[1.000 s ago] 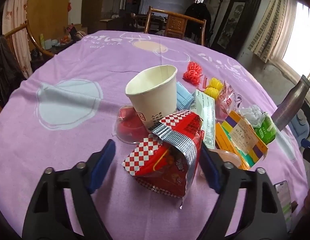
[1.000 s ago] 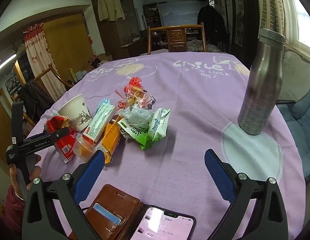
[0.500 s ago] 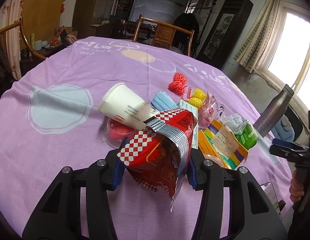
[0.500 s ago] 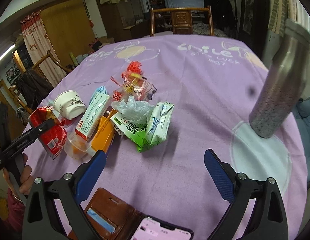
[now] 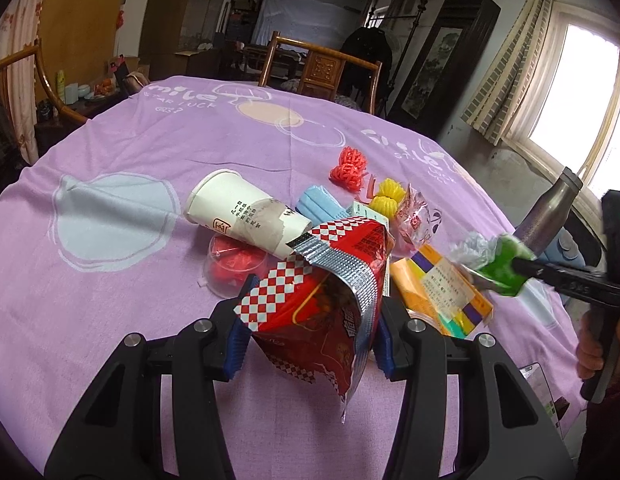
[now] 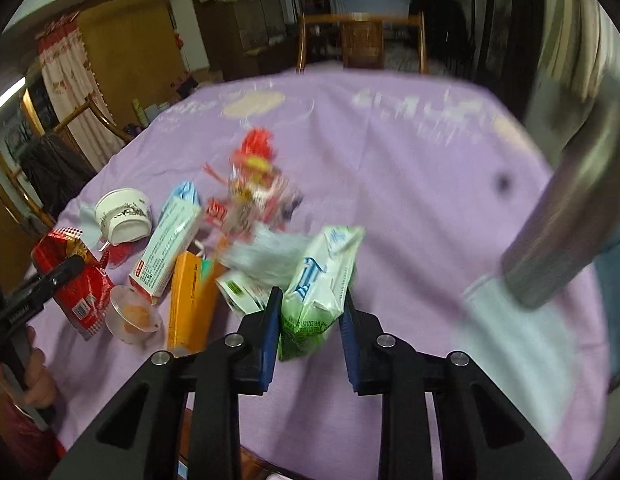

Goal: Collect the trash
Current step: 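Grasp the red-checkered snack bag with the left tool while the right tool grasps the green-white carton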

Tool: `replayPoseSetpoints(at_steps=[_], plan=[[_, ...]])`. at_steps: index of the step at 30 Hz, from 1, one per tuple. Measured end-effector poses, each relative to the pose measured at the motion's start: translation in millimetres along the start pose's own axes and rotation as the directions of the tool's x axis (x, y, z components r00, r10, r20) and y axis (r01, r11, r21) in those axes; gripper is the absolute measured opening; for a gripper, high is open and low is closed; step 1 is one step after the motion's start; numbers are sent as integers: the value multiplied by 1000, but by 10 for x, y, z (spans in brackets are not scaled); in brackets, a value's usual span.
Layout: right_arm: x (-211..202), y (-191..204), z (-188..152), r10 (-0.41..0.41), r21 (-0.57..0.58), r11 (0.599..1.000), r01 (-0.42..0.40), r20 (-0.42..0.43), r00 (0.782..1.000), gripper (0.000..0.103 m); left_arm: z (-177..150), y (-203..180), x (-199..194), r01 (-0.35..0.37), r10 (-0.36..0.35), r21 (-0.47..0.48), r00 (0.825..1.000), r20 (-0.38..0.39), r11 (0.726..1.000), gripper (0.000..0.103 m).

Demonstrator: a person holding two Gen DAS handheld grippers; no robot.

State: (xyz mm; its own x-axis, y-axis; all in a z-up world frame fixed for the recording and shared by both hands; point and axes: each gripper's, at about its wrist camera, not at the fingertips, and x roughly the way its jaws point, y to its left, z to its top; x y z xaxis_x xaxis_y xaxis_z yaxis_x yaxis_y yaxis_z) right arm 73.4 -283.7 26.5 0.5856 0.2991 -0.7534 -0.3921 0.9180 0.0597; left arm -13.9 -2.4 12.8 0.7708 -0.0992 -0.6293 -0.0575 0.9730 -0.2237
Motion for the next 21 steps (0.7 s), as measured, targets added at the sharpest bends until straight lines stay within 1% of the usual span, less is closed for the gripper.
replayPoseSetpoints(at_steps=[2, 3, 4, 5, 7, 8, 9, 11, 13, 17, 19, 21], plan=[[-203, 52, 4, -58, -67, 996, 61, 48, 997, 23, -1, 8, 14, 3, -3, -6, 1000, -21, 1000, 50], [-260, 77, 7, -82, -99, 991, 87, 55, 995, 23, -2, 36, 13, 6, -6, -13, 999, -38, 1000, 50], [-305, 94, 0, -97, -117, 988, 104, 61, 993, 23, -3, 38, 14, 4, -5, -11, 999, -40, 1000, 50], [-330, 87, -9, -97, -115, 988, 104, 64, 993, 22, -3, 37, 11, 2, -2, -9, 999, -35, 1000, 50], [-387, 29, -7, -85, -84, 992, 91, 76, 993, 22, -1, 35, -3, -2, 2, -5, 1000, -18, 1000, 50], [-427, -46, -25, -56, -48, 997, 60, 92, 994, 22, -8, 48, -8, 4, -4, -14, 1000, -20, 1000, 50], [-482, -64, -58, -42, -30, 999, 45, 108, 993, 22, -10, 49, -2, 4, -4, -13, 1000, -21, 1000, 50], [-544, -74, -105, -36, -32, 999, 41, 128, 991, 22, -17, 21, -3, 5, -5, -5, 1000, -11, 1000, 50], [-583, -78, -163, -45, -35, 998, 49, 122, 992, 22, -20, -13, 5, 1, -1, 14, 1000, -9, 1000, 50], [-773, -194, -218, 2, 17, 1000, -5, 166, 986, 22, -9, -55, -15, 17, -17, 35, 1000, 3, 999, 50], [-777, -224, -242, 24, 34, 999, -30, 164, 986, 22, 1, -41, -38, 32, -32, 25, 999, -3, 999, 50], [-798, -226, -258, 40, 50, 998, -50, 177, 983, 22, -2, -48, -94, 29, -29, 25, 1000, 3, 999, 50]])
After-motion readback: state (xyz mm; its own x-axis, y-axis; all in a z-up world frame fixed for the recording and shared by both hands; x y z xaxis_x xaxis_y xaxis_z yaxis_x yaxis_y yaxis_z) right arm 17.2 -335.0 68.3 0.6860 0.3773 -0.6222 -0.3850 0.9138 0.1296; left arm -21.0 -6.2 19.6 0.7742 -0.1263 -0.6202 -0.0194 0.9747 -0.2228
